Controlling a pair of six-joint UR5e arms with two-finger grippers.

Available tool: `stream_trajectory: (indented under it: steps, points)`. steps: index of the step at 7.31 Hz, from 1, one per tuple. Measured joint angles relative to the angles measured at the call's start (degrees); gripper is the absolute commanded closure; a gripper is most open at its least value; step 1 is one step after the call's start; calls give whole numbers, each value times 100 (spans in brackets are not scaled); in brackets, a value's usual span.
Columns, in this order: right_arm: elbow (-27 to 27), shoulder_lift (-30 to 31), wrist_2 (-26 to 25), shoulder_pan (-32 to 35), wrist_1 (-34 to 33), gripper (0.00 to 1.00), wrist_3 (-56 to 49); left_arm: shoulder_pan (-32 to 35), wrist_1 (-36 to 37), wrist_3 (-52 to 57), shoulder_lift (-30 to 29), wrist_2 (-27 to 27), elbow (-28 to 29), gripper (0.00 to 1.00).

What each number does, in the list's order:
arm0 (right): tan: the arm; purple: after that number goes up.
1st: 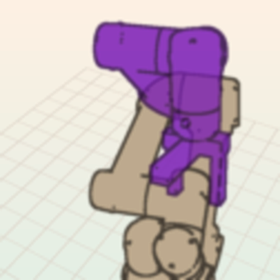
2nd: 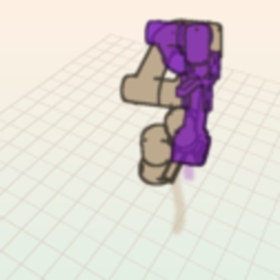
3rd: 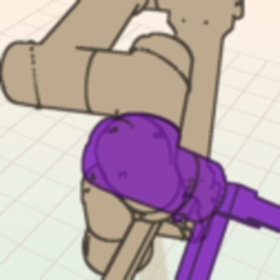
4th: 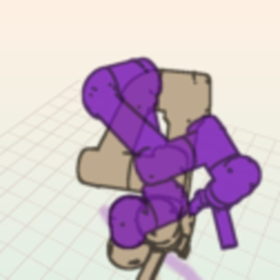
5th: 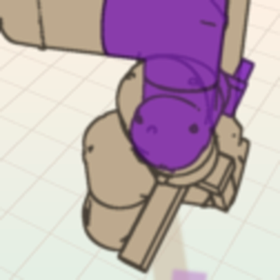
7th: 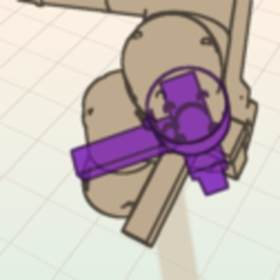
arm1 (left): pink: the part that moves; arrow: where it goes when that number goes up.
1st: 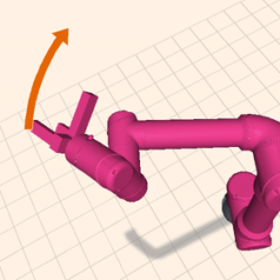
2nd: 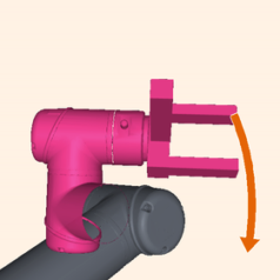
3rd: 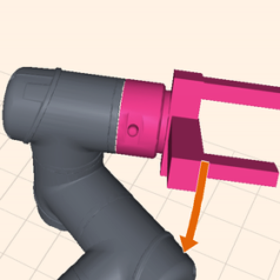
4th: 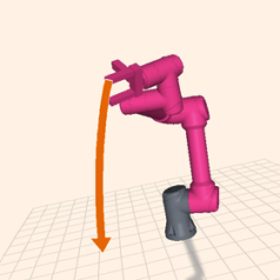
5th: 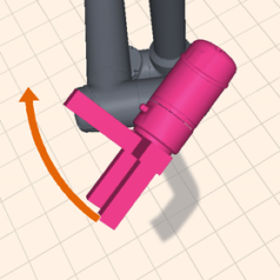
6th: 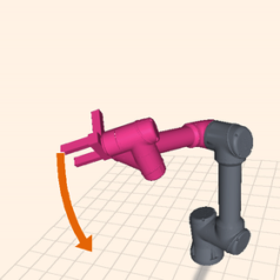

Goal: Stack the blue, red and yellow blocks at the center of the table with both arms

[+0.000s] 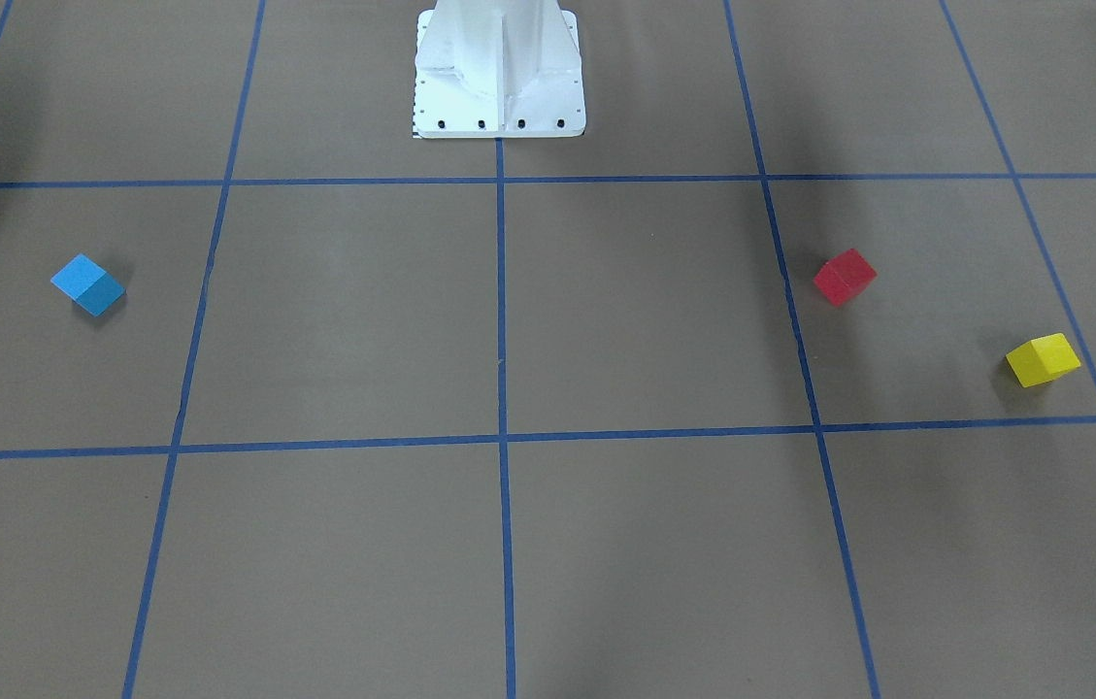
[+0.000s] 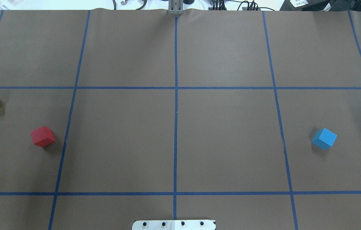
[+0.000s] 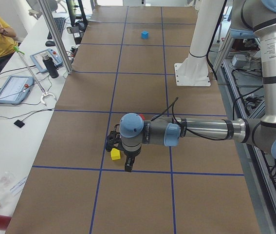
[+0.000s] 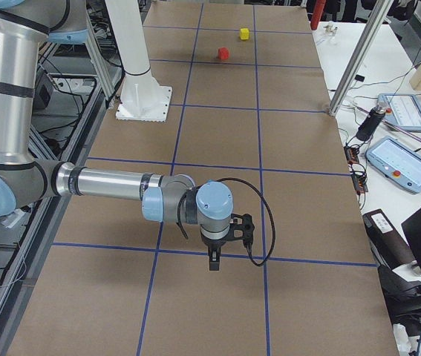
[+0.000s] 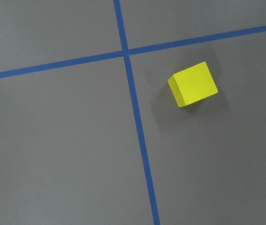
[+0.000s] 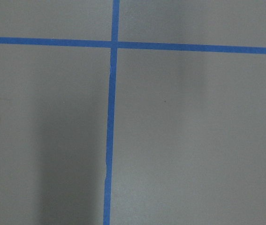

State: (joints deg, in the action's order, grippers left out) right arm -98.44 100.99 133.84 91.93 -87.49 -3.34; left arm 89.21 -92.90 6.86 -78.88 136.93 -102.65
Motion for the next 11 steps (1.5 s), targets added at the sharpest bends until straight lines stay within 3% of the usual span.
stream_trajectory:
  steps: [3,7,11]
  points:
    - [-14,0,14,0,-2,1,0,0,5,-35,12,4,-84,0]
    - [-420,5,26,3,5,1,17,6,-3,-53,-18,-15,-365,0]
    - [-399,-168,185,14,622,1,93,23,-353,-46,-313,-43,-623,0]
